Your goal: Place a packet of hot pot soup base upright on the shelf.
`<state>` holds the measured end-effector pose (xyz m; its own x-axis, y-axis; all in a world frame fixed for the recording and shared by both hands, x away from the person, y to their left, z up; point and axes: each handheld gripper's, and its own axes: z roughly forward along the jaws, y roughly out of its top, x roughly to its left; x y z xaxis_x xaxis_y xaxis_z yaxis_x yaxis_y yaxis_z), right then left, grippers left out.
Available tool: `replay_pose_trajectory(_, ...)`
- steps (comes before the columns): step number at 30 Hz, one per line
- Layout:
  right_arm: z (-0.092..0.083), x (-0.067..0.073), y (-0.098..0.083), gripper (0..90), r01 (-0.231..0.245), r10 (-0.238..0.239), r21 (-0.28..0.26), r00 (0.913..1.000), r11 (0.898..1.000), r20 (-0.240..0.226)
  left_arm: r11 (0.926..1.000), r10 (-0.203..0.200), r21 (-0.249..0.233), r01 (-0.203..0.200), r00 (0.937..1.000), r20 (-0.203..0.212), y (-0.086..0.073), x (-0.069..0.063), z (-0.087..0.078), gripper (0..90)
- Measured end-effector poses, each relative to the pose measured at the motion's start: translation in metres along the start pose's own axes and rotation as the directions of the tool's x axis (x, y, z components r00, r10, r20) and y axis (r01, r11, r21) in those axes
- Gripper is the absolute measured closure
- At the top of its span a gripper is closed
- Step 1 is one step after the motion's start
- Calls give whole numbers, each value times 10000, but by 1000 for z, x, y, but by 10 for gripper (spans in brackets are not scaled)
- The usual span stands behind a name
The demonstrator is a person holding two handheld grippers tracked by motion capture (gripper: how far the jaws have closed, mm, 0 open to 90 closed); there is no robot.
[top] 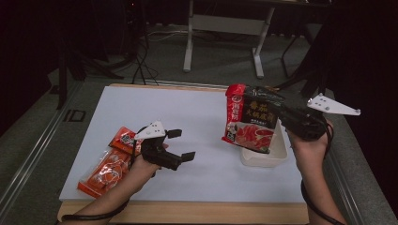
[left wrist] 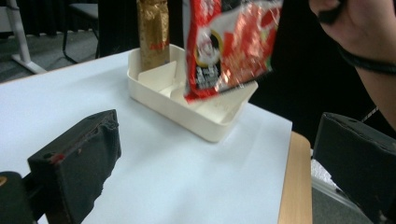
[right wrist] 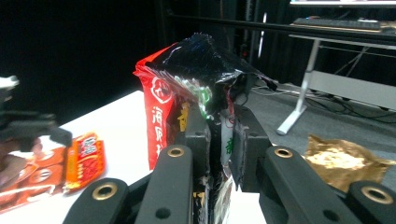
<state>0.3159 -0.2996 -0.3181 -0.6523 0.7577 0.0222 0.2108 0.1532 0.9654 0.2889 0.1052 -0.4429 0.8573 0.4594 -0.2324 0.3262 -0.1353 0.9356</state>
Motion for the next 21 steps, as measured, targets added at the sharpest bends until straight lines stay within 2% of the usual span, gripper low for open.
replay_pose_trajectory(4, 1, -8, 2, 787, -33, 33, -37, 9998, 10000, 180, 9998, 154, 136, -151, 9996, -234, -10, -3, -7, 11)
replay_pose_trajectory(5, 2, -16, 3, 787, -58, 59, -20, 9993, 10000, 373, 9994, 290, 220, -280, 9985, -470, -18, -7, -15, 11)
replay_pose_trajectory(6, 3, -18, 3, 787, -50, 51, -9, 9991, 10000, 409, 9993, 292, 253, -278, 9980, -564, -21, -9, -18, 11)
replay_pose_trajectory(10, 6, -27, 2, 787, -111, 107, 66, 9981, 9999, 602, 9988, 410, 308, -390, 9970, -657, -27, -12, -24, 11)
replay_pose_trajectory(11, 8, -35, 0, 787, -191, 181, 118, 9969, 9997, 766, 9986, 449, 298, -427, 9958, -797, -36, -17, -31, 11)
replay_pose_trajectory(14, 11, -44, -4, 786, -280, 262, 174, 9953, 9995, 928, 9975, 598, 443, -557, 9935, -964, -42, -20, -36, 11)
replay_pose_trajectory(15, 11, -44, -4, 786, -280, 262, 174, 9953, 9995, 928, 9975, 598, 443, -557, 9935, -964, -42, -20, -36, 11)
replay_pose_trajectory(17, 15, -54, -9, 786, -401, 382, 153, 9933, 9991, 1092, 9977, 502, 505, -452, 9935, -1025, -46, -21, -38, 11)
replay_pose_trajectory(21, 17, -66, -12, 784, -452, 442, 65, 9929, 9990, 1102, 9983, 383, 480, -333, 9935, -1074, -53, -25, -44, 11)
